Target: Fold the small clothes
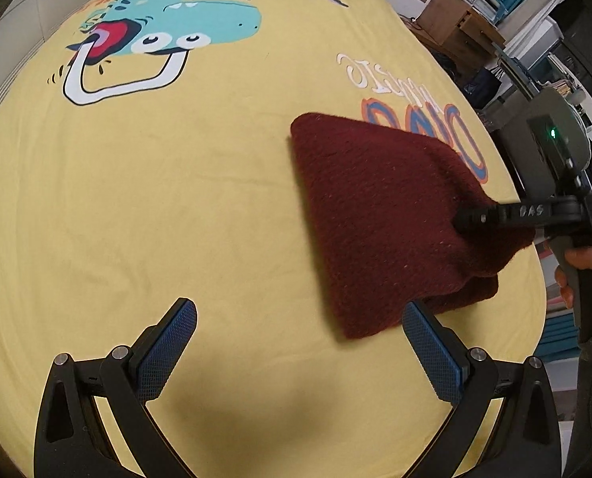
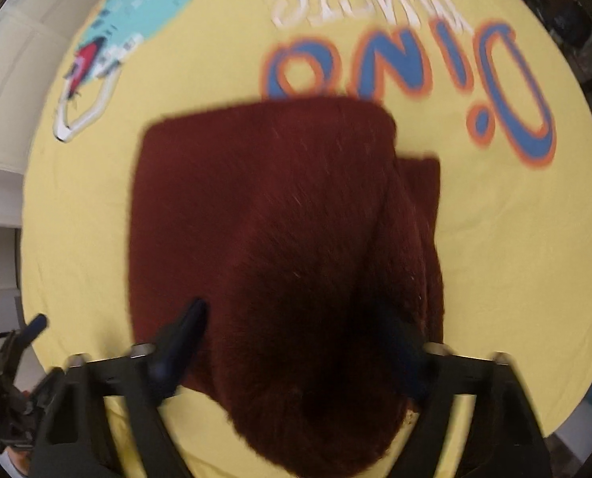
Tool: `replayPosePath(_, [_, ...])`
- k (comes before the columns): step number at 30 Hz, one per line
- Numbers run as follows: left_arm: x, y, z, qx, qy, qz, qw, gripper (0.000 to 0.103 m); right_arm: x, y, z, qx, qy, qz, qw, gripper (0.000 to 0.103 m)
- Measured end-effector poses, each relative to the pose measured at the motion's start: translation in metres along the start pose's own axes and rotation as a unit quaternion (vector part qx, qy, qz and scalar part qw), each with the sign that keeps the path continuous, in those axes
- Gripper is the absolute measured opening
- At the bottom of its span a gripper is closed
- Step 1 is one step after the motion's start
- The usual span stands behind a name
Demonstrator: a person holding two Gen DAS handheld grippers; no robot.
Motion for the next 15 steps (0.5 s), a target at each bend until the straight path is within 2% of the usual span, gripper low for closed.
replayPosePath(1, [-0.001,0.001,0.001,-0.003,0.002,-0.004,1.0,0.102,-0.001,-0.002,0.004,-0.007,0.0,-0.013,1.0,0.04])
replayPosePath(4, [-0.006,0.003,0.003,-0.004,0.007,-0.007,0.9999,0.102,0.01,-0.012,0.012,-0.032,-0.024,-0.042,0.998,0.027])
replayPosePath(7, [-0.009,0.001,0.005,-0.007,0.008,-0.007,0.9999,0.102,0.031,-0.024,0.016,-0.055,-0.064,-0.064,0.994,0.023])
replayPosePath(10, [-0.012,-0.007,0.007,-0.015,0.01,-0.001,0.9998,0.102,0.048,-0.038,0.026,-0.069,-0.093,-0.063,0.991,0.022])
replayPosePath(15, [-0.017,-0.021,0.011,-0.021,0.014,0.01,0.9996,0.102,0.052,-0.06,0.056,-0.09,-0.11,-0.052,0.988,0.021])
Point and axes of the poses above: each gripper's, at about its wrist camera, not at the fingertips, and x roughly against the way its jaws point, y to its left, z to its underside, the point moved 6 cm from there along -x, roughly the way its jaws point, and after that the axes turned 15 degrees about -y, right-handed, at the moved point
